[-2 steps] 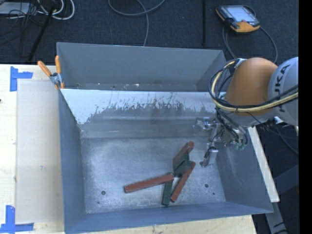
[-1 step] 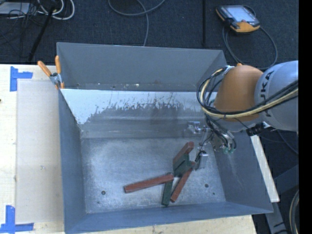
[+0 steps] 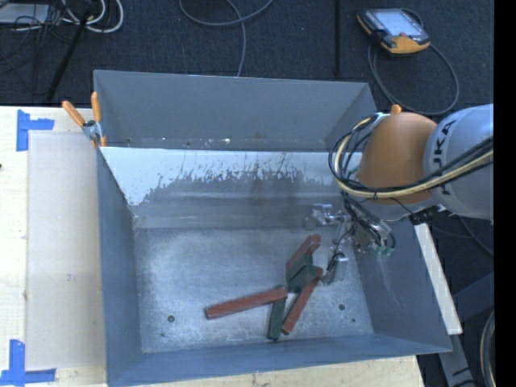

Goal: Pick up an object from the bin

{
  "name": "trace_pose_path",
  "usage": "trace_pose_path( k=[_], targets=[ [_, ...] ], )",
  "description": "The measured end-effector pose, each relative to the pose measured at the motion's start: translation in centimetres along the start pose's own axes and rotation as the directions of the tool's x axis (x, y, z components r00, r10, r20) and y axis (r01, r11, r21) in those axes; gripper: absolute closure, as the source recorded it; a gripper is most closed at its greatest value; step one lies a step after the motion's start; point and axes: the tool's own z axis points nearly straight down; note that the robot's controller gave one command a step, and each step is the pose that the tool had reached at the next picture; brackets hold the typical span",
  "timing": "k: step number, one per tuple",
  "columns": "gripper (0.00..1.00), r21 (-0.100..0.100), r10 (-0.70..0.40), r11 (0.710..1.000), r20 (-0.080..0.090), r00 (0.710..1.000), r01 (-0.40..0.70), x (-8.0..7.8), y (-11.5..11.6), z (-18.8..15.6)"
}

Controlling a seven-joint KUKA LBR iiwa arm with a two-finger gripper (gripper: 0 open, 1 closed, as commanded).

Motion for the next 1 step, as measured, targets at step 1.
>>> trace_pose_path(
  k=[1],
  targets=[
    [0.00,0.000,-0.263,0.965,-0.001,0.965,0.263,-0.15,-0.46,-0.76]
  ],
)
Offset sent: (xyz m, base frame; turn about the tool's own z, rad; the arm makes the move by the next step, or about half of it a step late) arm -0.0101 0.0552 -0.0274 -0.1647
